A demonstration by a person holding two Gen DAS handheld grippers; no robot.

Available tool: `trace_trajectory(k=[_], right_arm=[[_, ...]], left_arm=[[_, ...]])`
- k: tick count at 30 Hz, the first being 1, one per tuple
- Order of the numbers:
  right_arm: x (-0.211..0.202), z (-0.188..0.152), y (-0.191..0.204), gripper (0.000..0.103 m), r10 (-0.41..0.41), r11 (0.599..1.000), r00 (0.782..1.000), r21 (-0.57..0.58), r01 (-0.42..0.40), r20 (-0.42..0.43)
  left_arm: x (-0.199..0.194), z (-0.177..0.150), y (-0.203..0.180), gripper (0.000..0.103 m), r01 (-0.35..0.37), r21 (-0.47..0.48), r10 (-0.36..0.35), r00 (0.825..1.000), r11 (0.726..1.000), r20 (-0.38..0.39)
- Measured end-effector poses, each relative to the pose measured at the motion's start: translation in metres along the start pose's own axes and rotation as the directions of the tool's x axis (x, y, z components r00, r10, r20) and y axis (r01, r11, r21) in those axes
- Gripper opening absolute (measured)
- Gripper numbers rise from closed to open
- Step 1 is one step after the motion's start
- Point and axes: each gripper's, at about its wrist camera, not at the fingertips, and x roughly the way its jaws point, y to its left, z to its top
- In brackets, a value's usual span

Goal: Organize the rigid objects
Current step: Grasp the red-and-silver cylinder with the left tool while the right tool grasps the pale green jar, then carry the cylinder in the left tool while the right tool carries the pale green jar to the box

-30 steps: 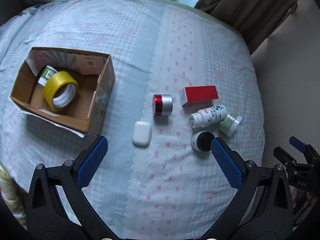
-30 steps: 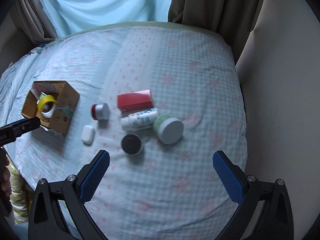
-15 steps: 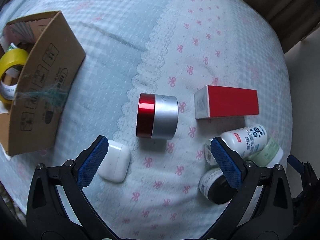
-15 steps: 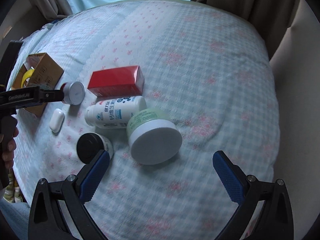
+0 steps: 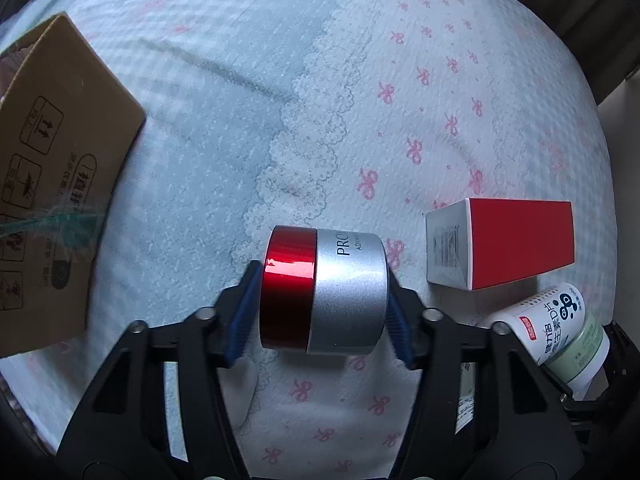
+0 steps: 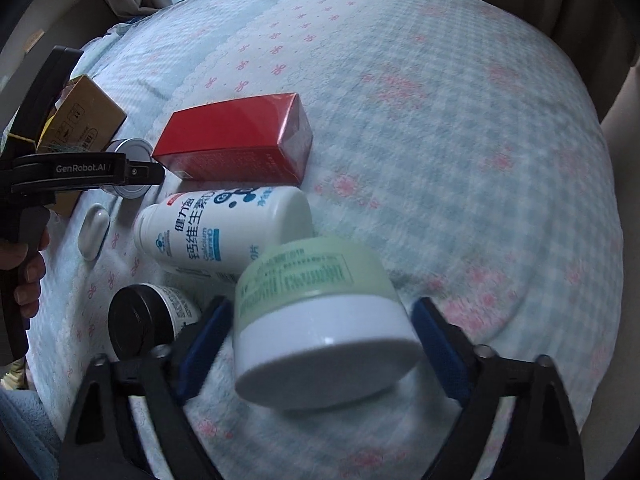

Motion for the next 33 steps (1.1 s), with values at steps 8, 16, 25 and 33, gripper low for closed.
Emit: trace_trajectory(k=[8, 16, 25, 33], right_arm=[[0.002, 0.0, 0.004, 0.072, -0.025, 1.0, 1.0, 0.003, 0.025, 0.005], [-0.007, -0.003, 0.006, 0.072, -0.053, 0.997, 0.999, 0.054, 0.053, 0.006], [-0.06, -0.002, 0.014, 0.072, -0.102, 0.981, 0.993, 0.171, 0.09, 0.059], [-0.152, 0.006, 0.044, 0.072, -0.191, 0.935, 0.975, 0.324, 0.146, 0.111]], left_arm=[[0.002, 0.007, -0.001, 0.039, 0.008, 0.01, -0.008, 1.0, 1.0, -0.001], [-0.022, 0.004, 0.006, 0.039, 0.047, 0.026, -0.048, 0.999, 0.999, 0.016], [-0.088, -0.002, 0.017, 0.039, 0.116, 0.054, -0.12, 0.989, 0.992, 0.086], [-0.199, -0.012, 0.032, 0.039, 0.189, 0.113, -0.208, 0.962, 0.975, 0.18]])
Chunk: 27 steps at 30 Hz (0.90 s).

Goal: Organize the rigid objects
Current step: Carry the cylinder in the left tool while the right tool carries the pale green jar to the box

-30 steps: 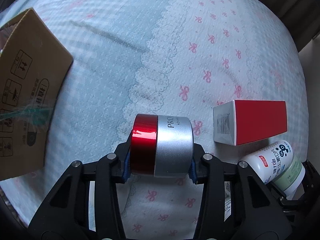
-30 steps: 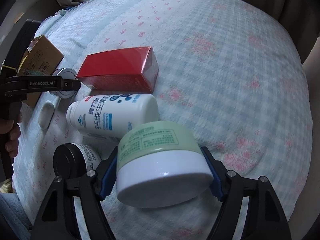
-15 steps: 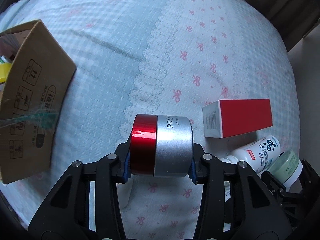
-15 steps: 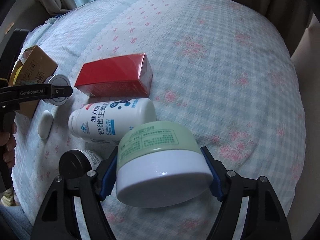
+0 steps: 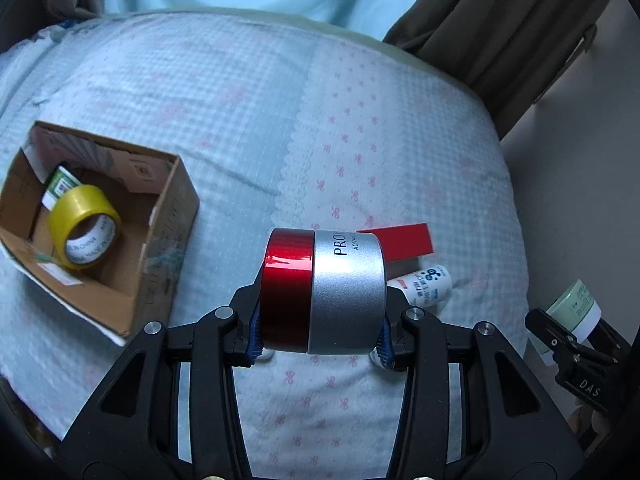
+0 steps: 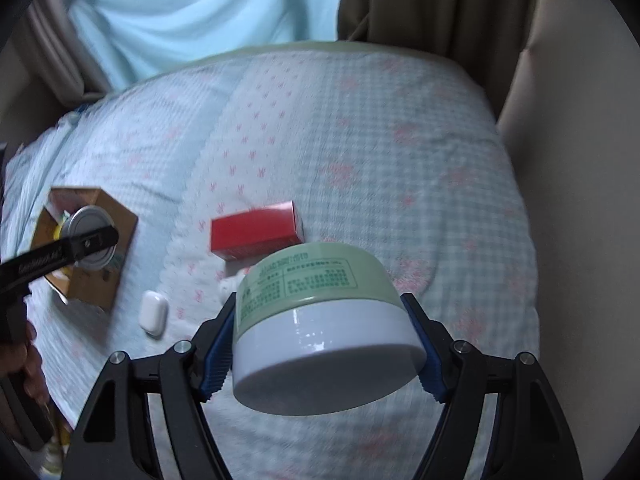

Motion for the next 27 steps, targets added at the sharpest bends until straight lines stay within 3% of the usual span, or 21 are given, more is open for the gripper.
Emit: trace_trajectory(k=[5, 15, 21, 27], right_arm=[[-0.067, 0.008, 0.024, 0.072, -0.039, 0.994, 0.999, 0.1, 0.035, 0.035], [-0.163, 0.026, 0.118, 0.072, -0.06, 0.995, 0.989, 0.084, 0.049, 0.132], [-0.18, 0.033, 0.188, 0.072, -0.047, 0.997, 0.984, 0.076, 0.034, 0.173], [-0.172, 0.043, 0.265, 0.072, -0.045, 0.993, 0.982, 0.119, 0.024, 0.183]], left_arm=[[-0.071, 0.012, 0.012, 0.039, 0.066, 0.023, -0.067, 0.997, 0.998, 0.045], [-0.188, 0.032, 0.077, 0.039, 0.078, 0.079, -0.091, 0.982, 0.994, 0.167], [-0.214, 0.052, 0.147, 0.039, 0.081, 0.084, -0.094, 0.982, 0.993, 0.165], [-0.213, 0.08, 0.222, 0.039, 0.08, 0.132, -0.096, 0.988, 0.988, 0.121]])
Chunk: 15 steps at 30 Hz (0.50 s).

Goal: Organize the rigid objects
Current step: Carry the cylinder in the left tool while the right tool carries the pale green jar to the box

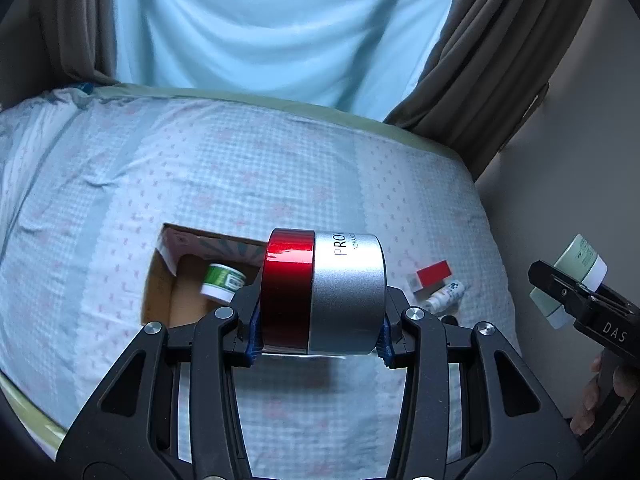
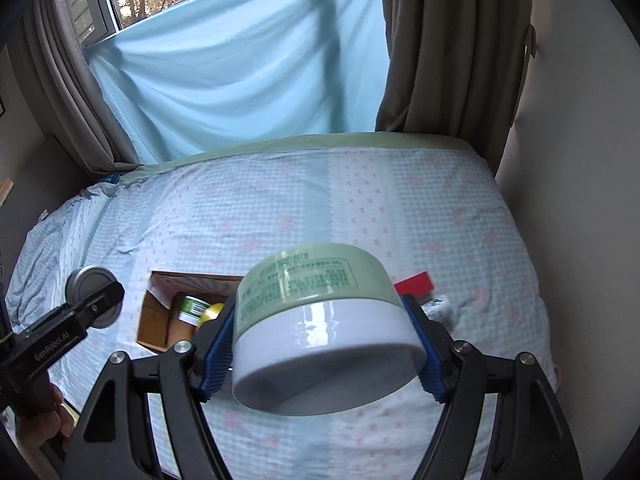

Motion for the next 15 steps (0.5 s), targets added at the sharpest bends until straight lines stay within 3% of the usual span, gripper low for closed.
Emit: trace_trajectory(k=[7, 15], right_arm=[[0.037, 0.0, 0.089, 0.072, -0.014, 0.999, 0.999, 0.046, 0.015, -0.033], [0.113, -0.006, 0.154, 0.072, 0.0, 0.998, 0.987, 0.059, 0.009, -0.163]], left_arm=[[0.032, 0.019, 0.085, 0.039, -0.01, 0.057, 0.014, 0.997, 0.998, -0.08], [0.096, 0.013, 0.147, 0.039, -0.04, 0.087, 0.057, 0.978, 0.995, -0.201]])
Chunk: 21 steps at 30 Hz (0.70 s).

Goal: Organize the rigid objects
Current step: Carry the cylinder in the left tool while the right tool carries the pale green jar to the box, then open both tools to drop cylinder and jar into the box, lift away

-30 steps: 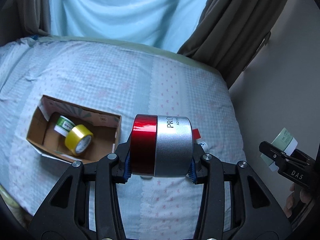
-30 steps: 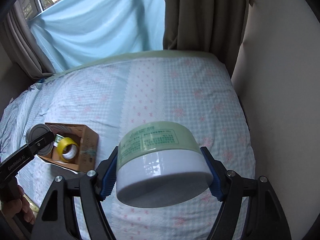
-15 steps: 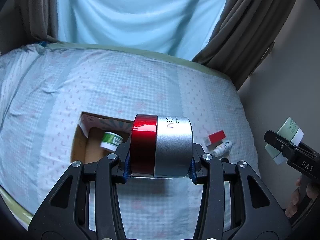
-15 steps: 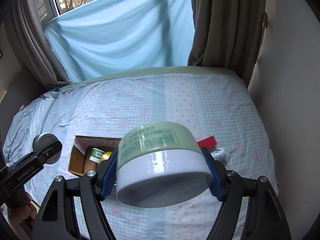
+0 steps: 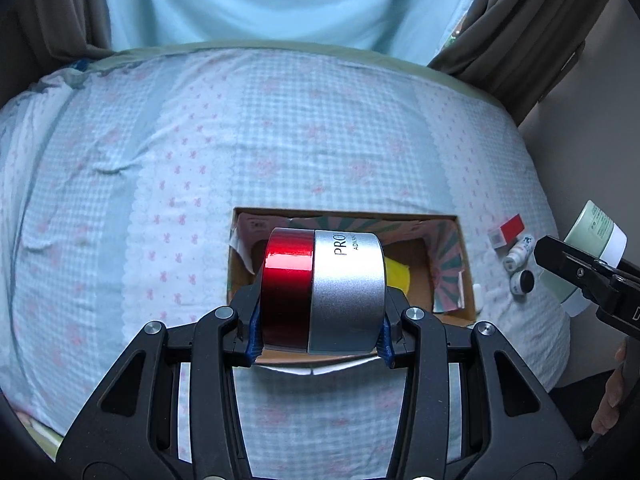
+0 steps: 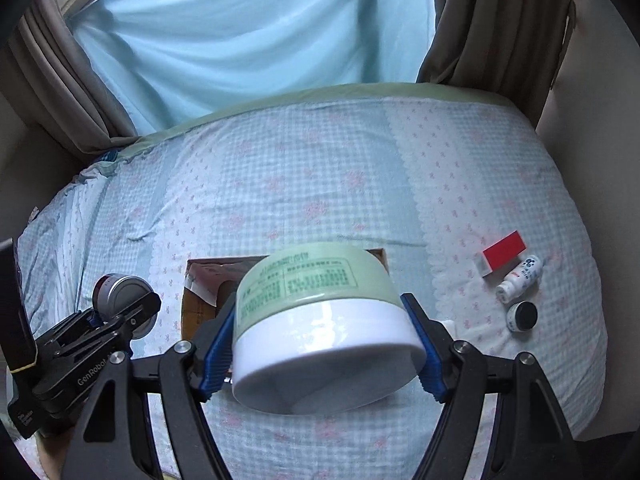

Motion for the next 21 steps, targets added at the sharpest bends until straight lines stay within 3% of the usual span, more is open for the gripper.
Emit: trace_trajectory(k=[6, 14, 18, 21], right_arm=[[0.064, -0.003, 0.014, 0.072, -0.021, 1.0, 0.993, -0.022, 0.019, -0.118], [0.147, -0.026, -0.003, 0.072, -0.084, 0.995, 0.953, -0.068, 0.067, -0.292], [0.175, -0.036, -0.01, 0.072, -0.018, 0.997, 0.945, -0.079, -0.009, -0.327], [0.186, -0.046, -0.008, 0.072, -0.048, 0.988, 0.94, -0.154, -0.005, -0.338]], left_arm=[[0.058, -0.01, 0.022, 0.039, -0.024, 0.018, 0.026, 0.993, 1.0, -0.112], [0.12, -0.025, 0.024, 0.039, -0.046, 0.085, 0.065, 0.97, 0.995, -0.233], [0.145, -0.036, 0.017, 0.039, -0.057, 0.15, 0.099, 0.95, 0.987, -0.295], [0.157, -0.042, 0.012, 0.039, -0.055, 0.214, 0.124, 0.938, 0.975, -0.325]])
